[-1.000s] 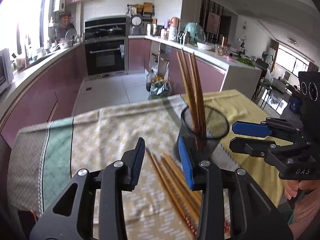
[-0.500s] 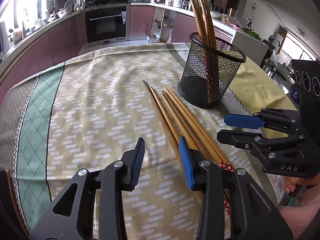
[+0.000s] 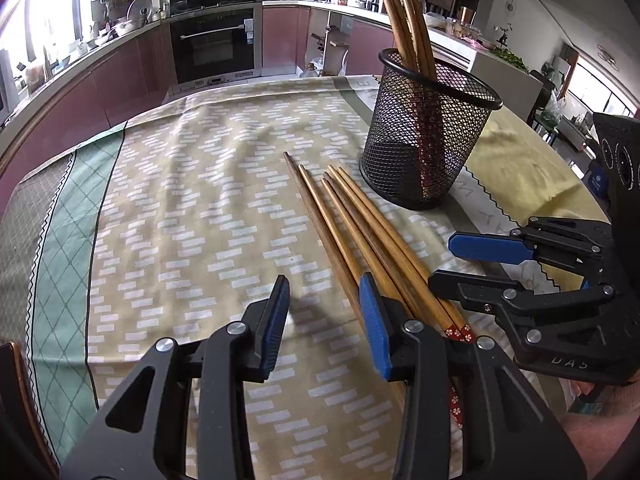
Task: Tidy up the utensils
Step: 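Move both tools back over the remaining chopsticks on the cloth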
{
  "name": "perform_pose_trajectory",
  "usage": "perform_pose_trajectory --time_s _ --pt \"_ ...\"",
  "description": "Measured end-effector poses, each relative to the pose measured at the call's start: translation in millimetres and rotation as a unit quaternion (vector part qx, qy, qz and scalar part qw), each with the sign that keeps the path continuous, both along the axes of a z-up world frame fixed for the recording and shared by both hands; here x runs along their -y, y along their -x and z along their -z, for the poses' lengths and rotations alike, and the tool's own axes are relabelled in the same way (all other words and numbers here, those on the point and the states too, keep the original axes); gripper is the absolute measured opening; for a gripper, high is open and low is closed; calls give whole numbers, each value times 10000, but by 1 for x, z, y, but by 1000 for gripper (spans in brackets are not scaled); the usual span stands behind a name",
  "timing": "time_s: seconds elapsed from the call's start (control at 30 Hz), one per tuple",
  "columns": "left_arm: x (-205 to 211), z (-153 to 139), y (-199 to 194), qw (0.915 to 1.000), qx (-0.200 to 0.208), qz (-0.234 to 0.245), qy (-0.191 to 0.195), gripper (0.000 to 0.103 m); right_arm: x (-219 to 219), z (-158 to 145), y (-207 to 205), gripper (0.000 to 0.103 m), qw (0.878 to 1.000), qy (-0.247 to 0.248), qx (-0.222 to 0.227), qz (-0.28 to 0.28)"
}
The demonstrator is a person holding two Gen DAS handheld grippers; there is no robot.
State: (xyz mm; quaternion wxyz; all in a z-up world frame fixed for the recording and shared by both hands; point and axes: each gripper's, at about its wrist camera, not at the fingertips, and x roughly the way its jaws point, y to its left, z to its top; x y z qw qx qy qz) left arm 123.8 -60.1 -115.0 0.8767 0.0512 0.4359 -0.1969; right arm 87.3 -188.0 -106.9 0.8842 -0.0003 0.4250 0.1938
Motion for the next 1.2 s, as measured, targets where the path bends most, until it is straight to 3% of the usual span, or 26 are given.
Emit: perform_pose_trajectory --time_s 0.9,1.2 --pt "1 -1 -11 9997 42 -57 -237 36 -4 2 -6 31 9993 371 45 51" --pt "7 -6 -16 9999 38 64 -118 34 -6 2 -6 31 9993 365 50 61"
